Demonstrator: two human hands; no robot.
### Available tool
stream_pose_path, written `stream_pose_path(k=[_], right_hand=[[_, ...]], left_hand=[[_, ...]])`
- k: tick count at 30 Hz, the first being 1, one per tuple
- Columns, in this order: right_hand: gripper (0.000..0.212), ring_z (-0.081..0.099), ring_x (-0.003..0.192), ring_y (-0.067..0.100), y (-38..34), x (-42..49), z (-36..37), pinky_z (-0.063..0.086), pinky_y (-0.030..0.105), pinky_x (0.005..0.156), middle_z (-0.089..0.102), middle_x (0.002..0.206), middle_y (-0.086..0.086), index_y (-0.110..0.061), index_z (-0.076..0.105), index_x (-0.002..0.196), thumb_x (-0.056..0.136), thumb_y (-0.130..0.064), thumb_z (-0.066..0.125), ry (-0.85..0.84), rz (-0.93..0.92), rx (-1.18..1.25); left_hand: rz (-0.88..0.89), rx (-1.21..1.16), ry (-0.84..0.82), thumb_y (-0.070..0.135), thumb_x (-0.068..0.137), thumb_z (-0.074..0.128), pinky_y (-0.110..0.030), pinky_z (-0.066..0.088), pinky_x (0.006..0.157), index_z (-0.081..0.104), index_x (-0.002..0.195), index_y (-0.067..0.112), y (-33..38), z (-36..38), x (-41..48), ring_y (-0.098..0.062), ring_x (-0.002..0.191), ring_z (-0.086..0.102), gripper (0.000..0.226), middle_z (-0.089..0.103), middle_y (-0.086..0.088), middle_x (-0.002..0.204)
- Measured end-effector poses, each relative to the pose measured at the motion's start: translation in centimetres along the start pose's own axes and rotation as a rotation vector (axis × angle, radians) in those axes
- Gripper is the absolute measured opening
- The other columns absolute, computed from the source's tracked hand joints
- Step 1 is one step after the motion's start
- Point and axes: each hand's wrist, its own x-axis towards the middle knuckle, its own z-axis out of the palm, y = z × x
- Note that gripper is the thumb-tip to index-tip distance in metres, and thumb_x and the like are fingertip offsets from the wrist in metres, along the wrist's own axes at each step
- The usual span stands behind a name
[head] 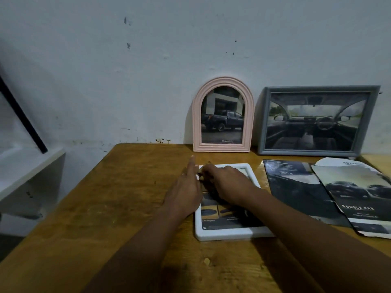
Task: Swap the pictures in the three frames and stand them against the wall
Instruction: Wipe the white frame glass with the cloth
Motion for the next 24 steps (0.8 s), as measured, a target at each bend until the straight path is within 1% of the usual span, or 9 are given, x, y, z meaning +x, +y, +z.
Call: stream_pose_path(k=[4, 8, 10, 13, 15, 17, 20, 22, 24], right_hand=[[0.040, 0.061, 0.102, 0.027, 1.3, -0.3, -1.9, 0.044, 0.032, 0.072, 0.064, 0.118, 0.009, -0.024, 0.049, 0.129, 0.092, -0.021, 0.063, -0.032, 0.053, -0.082], [0.027, 0.058, 0.099, 0.028, 3.4, -2.1, -3.8, 0.050, 0.037, 0.078, 0.060, 0.115, 0.011, -0.021, 0.052, 0.123, 0.096, -0.027, 0.057, -0.008, 0.200, -0.162], [0.028, 0.058, 0.099, 0.029, 3.0, -2.5, -3.5, 0.048, 0.037, 0.076, 0.059, 0.114, 0.013, -0.017, 0.051, 0.122, 0.097, -0.027, 0.057, 0.015, 0.236, -0.163], [0.031, 0.057, 0.104, 0.032, 0.9, -2.2, -2.0, 0.041, 0.035, 0.072, 0.062, 0.112, 0.016, -0.011, 0.050, 0.123, 0.095, -0.021, 0.060, 0.115, 0.315, -0.172], [0.031, 0.057, 0.106, 0.033, -0.6, -1.8, -1.0, 0.043, 0.036, 0.074, 0.065, 0.111, 0.015, -0.009, 0.051, 0.122, 0.095, -0.022, 0.061, 0.208, 0.395, -0.127], [0.031, 0.058, 0.105, 0.033, -2.0, -1.4, -0.2, 0.047, 0.038, 0.076, 0.066, 0.110, 0.015, -0.010, 0.050, 0.123, 0.095, -0.020, 0.061, 0.246, 0.420, -0.079], [0.041, 0.057, 0.104, 0.030, -3.7, -1.1, 0.8, 0.046, 0.037, 0.076, 0.061, 0.112, 0.013, -0.017, 0.049, 0.126, 0.089, -0.018, 0.068, 0.215, 0.322, 0.051], [0.043, 0.055, 0.108, 0.027, -3.4, -1.3, 0.9, 0.046, 0.038, 0.083, 0.060, 0.115, 0.009, -0.022, 0.053, 0.125, 0.086, -0.021, 0.071, 0.166, 0.230, 0.148], [0.037, 0.055, 0.109, 0.024, -2.0, -1.9, 0.3, 0.048, 0.040, 0.091, 0.059, 0.116, 0.005, -0.029, 0.056, 0.123, 0.089, -0.024, 0.069, 0.089, 0.167, 0.226]], left_hand=[[-0.019, 0.084, 0.012, 0.020, 0.102, 0.049, -0.045, 0.057, 0.086, 0.013, 0.158, 0.024, 0.6, -0.3, 0.2, -0.026, 0.108, 0.064, 0.067, 0.061, -0.005, 0.137], [-0.023, 0.131, 0.026, 0.023, 0.102, 0.048, -0.044, 0.058, 0.079, 0.030, 0.147, 0.025, 0.9, -0.4, 0.1, -0.025, 0.098, 0.064, 0.049, 0.064, -0.009, 0.124], [-0.018, 0.150, 0.023, 0.023, 0.102, 0.047, -0.045, 0.057, 0.084, 0.032, 0.147, 0.024, 0.9, -0.3, 0.1, -0.027, 0.108, 0.063, 0.047, 0.063, -0.010, 0.127], [-0.030, 0.171, 0.003, 0.024, 0.104, 0.046, -0.047, 0.050, 0.101, 0.032, 0.150, 0.021, 1.3, -0.4, 0.1, -0.033, 0.134, 0.049, 0.048, 0.057, -0.009, 0.141], [-0.030, 0.158, 0.005, 0.024, 0.106, 0.041, -0.048, 0.045, 0.106, 0.033, 0.149, 0.019, 1.4, -0.6, 0.0, -0.034, 0.136, 0.047, 0.044, 0.057, -0.009, 0.141], [-0.018, 0.150, 0.004, 0.026, 0.108, 0.034, -0.047, 0.037, 0.114, 0.031, 0.152, 0.017, 1.4, -0.7, -0.3, -0.034, 0.135, 0.047, 0.045, 0.054, -0.009, 0.146], [-0.036, 0.147, -0.009, 0.033, 0.111, 0.023, -0.041, 0.016, 0.123, 0.020, 0.160, 0.017, 1.5, -0.9, -0.7, -0.031, 0.144, 0.039, 0.052, 0.040, -0.005, 0.160], [-0.050, 0.131, -0.014, 0.036, 0.111, 0.021, -0.041, 0.013, 0.123, 0.012, 0.162, 0.018, 1.8, -1.1, -0.8, -0.031, 0.146, 0.036, 0.056, 0.041, -0.006, 0.159], [-0.044, 0.138, -0.018, 0.038, 0.110, 0.021, -0.042, 0.013, 0.123, 0.006, 0.163, 0.019, 1.9, -1.2, -1.0, -0.032, 0.147, 0.035, 0.058, 0.046, -0.008, 0.155]])
